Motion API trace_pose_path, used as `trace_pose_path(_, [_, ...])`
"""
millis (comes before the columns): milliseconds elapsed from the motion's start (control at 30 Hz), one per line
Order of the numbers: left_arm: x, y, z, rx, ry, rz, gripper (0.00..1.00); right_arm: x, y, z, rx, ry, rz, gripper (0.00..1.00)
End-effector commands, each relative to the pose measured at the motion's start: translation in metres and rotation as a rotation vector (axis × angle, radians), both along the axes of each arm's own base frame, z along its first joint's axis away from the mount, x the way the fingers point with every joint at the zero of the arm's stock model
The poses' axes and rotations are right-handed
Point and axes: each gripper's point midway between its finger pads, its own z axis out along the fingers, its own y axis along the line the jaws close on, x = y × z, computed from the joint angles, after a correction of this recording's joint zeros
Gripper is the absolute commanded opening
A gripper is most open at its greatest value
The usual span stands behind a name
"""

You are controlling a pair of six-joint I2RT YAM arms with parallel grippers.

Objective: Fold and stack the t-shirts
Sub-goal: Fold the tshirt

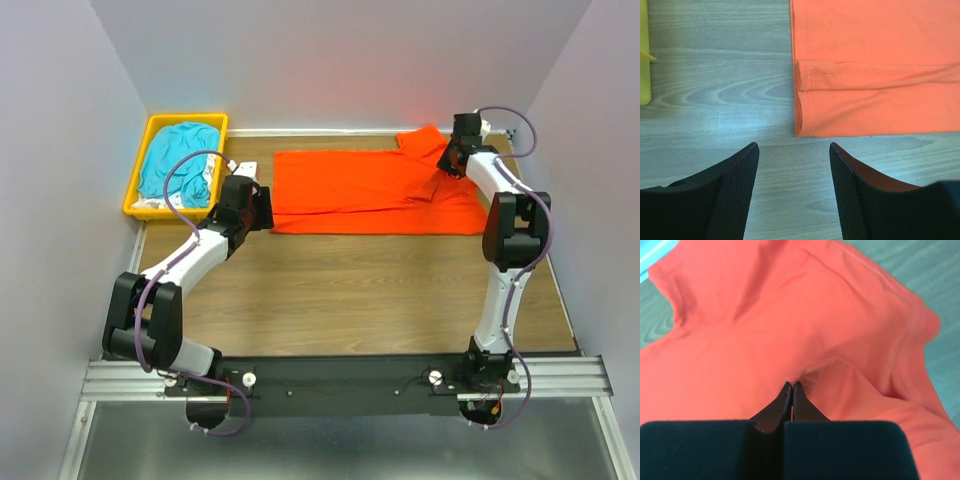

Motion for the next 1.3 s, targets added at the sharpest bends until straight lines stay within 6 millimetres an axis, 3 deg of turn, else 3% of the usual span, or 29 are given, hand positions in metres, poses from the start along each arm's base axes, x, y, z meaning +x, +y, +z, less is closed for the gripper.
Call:
trace_pose_path(0, [-0.012, -0.003, -0.010, -0.017, 0.050, -0.017, 0.66, 0.018, 0.000, -0.002, -0.017, -0.014, 0.004, 0.03])
trace_pose_path(100, [-0.015, -0.004, -0.014, -0.018, 0.065, -0.022, 0.66, 0.021, -0.003, -0.016, -0.026, 0.003, -0.022, 0.05])
trace_pose_path(300, [-0.014, -0.009, -0.015, -0.034, 0.079, -0.044, 0.66, 0.024, -0.004, -0.023, -0.023, 0.012, -0.027, 0.34])
trace_pose_path(333, [-0.012, -0.011, -0.014, -0.038, 0.079, -0.049, 0.66, 0.024, -0.005, -0.017, -0.026, 0.000, -0.026, 0.43])
trace_pose_path(400, [-0.010, -0.013, -0.014, -0.039, 0.083, -0.056, 0.66, 0.020, -0.005, -0.011, -0.036, -0.002, -0.016, 0.50])
trace_pose_path(433, [-0.009, -0.015, -0.014, -0.041, 0.083, -0.058, 0.66, 0.019, -0.005, 0.003, -0.039, -0.023, -0.009, 0.55])
trace_pose_path(533, [-0.006, -0.025, -0.013, -0.059, 0.091, -0.091, 0.66, 0.007, -0.004, 0.010, -0.050, -0.016, 0.019, 0.57])
trace_pose_path(567, [-0.003, -0.029, -0.012, -0.061, 0.092, -0.101, 0.66, 0.003, -0.002, 0.023, -0.050, -0.034, 0.029, 0.57])
trace_pose_path(600, [-0.002, -0.032, -0.012, -0.062, 0.090, -0.109, 0.66, -0.008, 0.002, 0.014, -0.028, -0.006, 0.049, 0.57])
trace_pose_path(700, [0.002, -0.039, -0.013, -0.061, 0.095, -0.124, 0.66, -0.025, 0.007, 0.011, 0.035, 0.011, 0.065, 0.57])
trace_pose_path(733, [0.003, -0.043, -0.011, -0.063, 0.092, -0.134, 0.66, -0.036, 0.016, -0.005, 0.100, 0.045, 0.077, 0.59])
trace_pose_path(833, [0.003, -0.048, -0.012, -0.064, 0.097, -0.146, 0.66, -0.047, 0.025, -0.020, 0.217, 0.057, 0.086, 0.63])
trace_pose_path(967, [0.001, -0.047, -0.013, -0.056, 0.098, -0.149, 0.66, -0.041, 0.039, -0.019, 0.308, -0.003, 0.102, 0.65])
trace_pose_path(1267, [-0.009, -0.042, -0.016, -0.047, 0.107, -0.139, 0.66, -0.036, 0.048, -0.042, 0.380, 0.000, 0.080, 0.66])
